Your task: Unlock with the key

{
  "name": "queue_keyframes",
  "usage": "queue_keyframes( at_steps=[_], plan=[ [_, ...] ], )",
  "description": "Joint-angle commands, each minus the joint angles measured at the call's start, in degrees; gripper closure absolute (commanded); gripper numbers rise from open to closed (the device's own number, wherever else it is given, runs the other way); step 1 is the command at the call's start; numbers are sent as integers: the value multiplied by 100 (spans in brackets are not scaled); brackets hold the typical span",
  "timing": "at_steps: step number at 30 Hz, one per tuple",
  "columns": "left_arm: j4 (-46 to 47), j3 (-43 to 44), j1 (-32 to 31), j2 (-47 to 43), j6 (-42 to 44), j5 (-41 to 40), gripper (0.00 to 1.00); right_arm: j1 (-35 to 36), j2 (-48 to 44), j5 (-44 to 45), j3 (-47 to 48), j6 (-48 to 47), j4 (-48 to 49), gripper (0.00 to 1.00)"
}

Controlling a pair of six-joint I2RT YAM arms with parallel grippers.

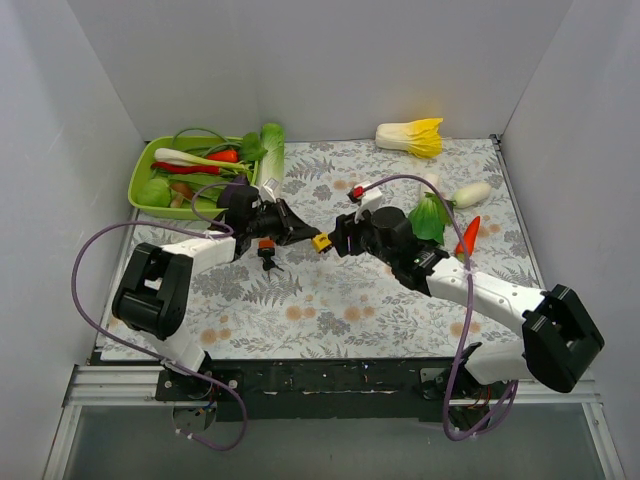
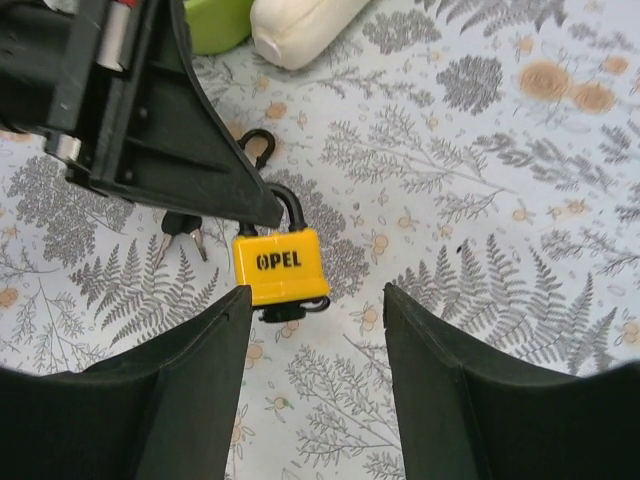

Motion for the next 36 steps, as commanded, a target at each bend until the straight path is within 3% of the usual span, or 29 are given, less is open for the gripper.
queue_keyframes(
  at_steps=[1,11,29,36],
  plan=[
    [123,-60,14,-642,-68,-482,100,67,133,69,101,615,-128,39],
    [-9,-122,15,-976,90,-940,100,146,450,-98,180,1371,31,51],
    [-71,-104,14,-1126,213,-1054,100,120,1029,-72,681,1820,-119,58],
    [-89,-113,23,-1161,213,-1080,100,85,1030,-107,663,1925,-128,65]
  ],
)
